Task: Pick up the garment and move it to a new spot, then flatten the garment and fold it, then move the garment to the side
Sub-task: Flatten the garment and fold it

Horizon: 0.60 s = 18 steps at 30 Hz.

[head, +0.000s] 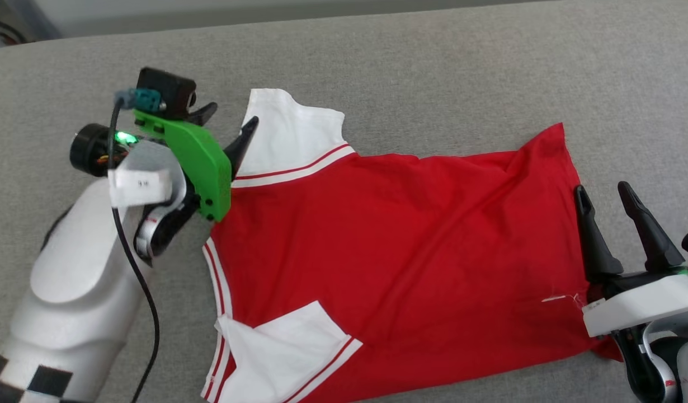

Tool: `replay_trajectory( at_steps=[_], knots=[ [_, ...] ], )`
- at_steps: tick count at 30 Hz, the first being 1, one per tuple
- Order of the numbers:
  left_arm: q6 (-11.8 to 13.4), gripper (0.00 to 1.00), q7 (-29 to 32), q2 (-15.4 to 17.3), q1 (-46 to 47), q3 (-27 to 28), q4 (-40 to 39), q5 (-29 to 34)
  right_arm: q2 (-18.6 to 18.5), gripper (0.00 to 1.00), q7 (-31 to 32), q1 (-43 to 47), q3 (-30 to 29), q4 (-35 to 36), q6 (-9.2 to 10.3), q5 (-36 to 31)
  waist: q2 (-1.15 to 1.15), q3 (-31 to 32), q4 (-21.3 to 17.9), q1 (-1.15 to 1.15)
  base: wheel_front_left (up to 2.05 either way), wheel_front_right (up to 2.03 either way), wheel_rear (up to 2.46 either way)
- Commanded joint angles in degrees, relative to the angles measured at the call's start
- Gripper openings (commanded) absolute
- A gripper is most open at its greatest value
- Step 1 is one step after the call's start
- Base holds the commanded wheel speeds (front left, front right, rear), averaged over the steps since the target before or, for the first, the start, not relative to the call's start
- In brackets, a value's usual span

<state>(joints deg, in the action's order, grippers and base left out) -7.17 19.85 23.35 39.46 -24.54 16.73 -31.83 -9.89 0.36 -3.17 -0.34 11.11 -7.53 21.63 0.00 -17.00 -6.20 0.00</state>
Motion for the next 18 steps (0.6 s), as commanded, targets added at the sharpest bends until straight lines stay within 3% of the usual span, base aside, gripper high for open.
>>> replay_trajectory(
  at_steps=[1, 7, 11, 18],
  knots=[
    [-0.3, 1.0, 2.6, 1.2, 3.1, -1.2, 1.5, -1.2, 0.2, 1.0, -0.9, -1.4, 0.5, -0.6, 0.04, -0.3, 0.0, -4.8, -4.8, 0.0, 0.0, 0.0, 0.0],
    [-0.3, 1.0, 14.7, 5.5, 12.9, -7.1, 6.4, -6.7, 1.0, 1.0, -2.8, -3.6, 2.5, -2.6, 0.04, 0.1, 0.0, -7.7, -7.7, 0.0, 0.0, 0.0, 0.0],
    [-0.3, 1.0, 19.0, 8.0, 17.9, -9.6, 9.9, -7.6, 1.8, 1.0, -3.8, -5.0, 4.1, -3.8, 0.04, 1.0, 0.0, -9.1, -9.4, 0.0, 0.0, 0.0, 0.0],
    [-0.3, 1.0, 18.1, 10.2, 23.1, -12.9, 18.4, -6.6, 1.8, 1.0, -5.5, -6.5, 5.9, -5.3, 0.04, 1.8, 0.0, -11.0, -11.7, 0.0, 0.0, 0.0, 0.0]
  ],
)
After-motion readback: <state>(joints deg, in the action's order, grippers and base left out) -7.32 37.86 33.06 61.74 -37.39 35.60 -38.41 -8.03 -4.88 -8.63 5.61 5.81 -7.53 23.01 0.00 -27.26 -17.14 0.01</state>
